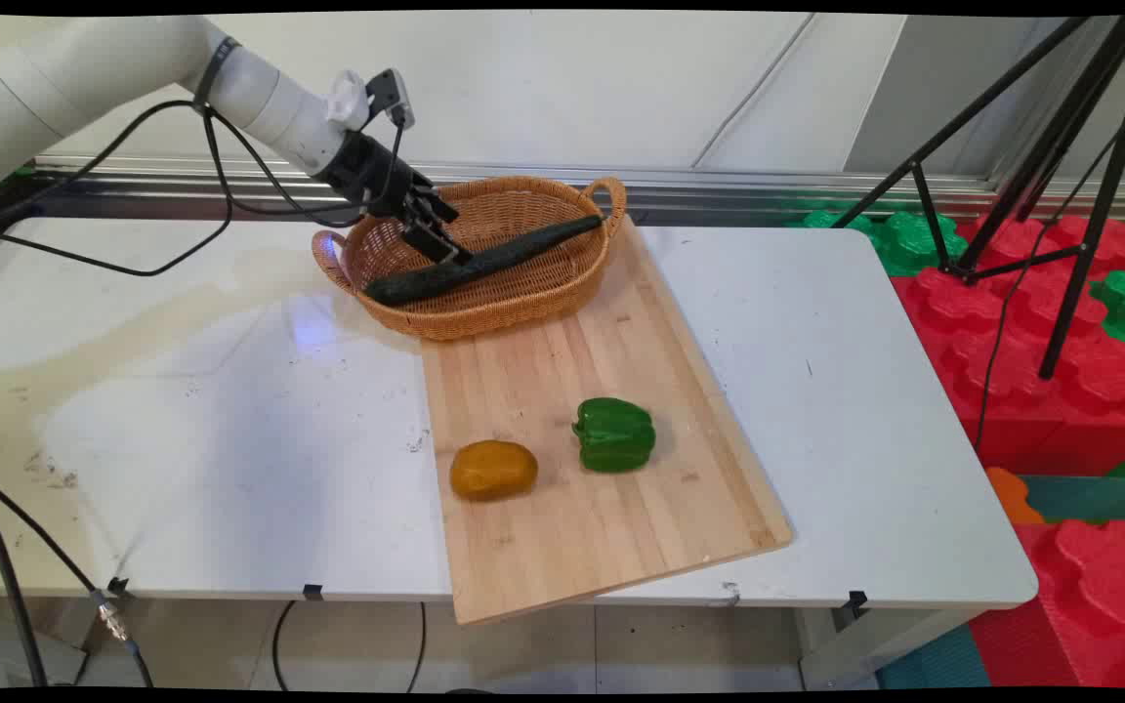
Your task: Pick up the potato from the cutting board
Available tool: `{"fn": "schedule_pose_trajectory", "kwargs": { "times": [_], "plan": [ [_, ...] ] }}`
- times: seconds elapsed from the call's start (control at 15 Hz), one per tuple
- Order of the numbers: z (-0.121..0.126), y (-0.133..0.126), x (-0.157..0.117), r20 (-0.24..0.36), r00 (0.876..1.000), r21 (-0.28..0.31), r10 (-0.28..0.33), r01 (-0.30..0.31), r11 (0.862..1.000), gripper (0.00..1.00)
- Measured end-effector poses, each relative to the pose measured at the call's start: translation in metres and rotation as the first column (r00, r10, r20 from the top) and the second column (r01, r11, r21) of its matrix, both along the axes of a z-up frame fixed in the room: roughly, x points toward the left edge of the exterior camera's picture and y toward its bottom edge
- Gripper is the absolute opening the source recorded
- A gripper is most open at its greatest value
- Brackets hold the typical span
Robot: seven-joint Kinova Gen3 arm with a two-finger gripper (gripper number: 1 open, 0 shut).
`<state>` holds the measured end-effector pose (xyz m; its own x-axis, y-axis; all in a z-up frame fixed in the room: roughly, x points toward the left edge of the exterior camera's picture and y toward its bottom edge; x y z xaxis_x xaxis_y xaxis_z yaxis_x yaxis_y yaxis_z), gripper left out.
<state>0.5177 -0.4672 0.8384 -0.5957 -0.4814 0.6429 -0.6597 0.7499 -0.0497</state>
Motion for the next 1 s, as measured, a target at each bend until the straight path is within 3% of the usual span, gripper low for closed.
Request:
{"fn": "schedule_pose_trajectory", "kwargs": {
  "times": [0.53, 1.0],
  "plan": [
    [0.046, 0.025, 0.003, -0.077, 0.995, 0.011, 0.063, -0.062, 0.998, 1.0],
    [0.094, 0.069, 0.006, -0.138, 0.987, 0.02, 0.079, -0.077, 0.997, 1.0]
  ]
}}
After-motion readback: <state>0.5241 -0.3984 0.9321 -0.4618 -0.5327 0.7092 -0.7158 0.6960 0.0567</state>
